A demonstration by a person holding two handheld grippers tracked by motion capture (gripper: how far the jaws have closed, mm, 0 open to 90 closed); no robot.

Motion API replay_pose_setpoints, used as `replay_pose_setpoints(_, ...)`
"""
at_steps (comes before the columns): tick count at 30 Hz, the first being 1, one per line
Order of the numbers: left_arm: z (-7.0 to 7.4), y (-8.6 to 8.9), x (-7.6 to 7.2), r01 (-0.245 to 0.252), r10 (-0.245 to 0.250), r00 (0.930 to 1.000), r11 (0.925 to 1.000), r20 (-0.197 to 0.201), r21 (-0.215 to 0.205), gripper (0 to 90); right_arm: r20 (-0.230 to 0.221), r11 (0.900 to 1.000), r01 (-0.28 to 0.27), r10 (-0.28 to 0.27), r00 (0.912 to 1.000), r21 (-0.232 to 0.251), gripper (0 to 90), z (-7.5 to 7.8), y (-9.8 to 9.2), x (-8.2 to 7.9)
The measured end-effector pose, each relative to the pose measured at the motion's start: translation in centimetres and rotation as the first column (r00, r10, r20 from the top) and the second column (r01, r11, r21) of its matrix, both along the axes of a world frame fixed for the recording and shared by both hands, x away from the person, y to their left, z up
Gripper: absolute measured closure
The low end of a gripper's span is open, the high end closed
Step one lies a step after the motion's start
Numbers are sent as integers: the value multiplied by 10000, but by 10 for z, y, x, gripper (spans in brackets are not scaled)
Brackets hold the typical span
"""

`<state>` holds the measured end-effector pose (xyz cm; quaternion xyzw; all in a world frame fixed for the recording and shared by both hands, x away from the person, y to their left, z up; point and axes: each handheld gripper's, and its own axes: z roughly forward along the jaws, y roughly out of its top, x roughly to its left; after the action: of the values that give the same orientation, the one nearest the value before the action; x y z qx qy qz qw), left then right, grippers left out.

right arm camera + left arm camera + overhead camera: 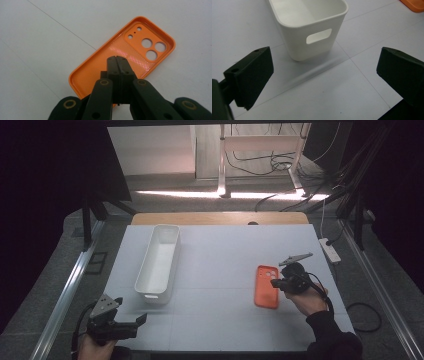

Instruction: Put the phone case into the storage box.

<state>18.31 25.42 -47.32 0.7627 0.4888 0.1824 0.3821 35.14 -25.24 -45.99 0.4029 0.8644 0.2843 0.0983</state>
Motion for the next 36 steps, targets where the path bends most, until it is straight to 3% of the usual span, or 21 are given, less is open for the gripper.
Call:
replay_pose_setpoints(13,0,0,0,6,-6,10000,10000,25,38,21,-189,9997,-7,2,9998,-255,894,-16,-3,-1)
replay_pose_setpoints(25,0,0,0,62,-62,10000,10000,21,-21,22,-413,9966,-85,51,9991,-819,894,-31,1,-7)
replay_pose_setpoints(36,0,0,1,69,-69,10000,10000,33,-39,23,-681,9950,-114,47,9977,-989,894,-36,0,-11)
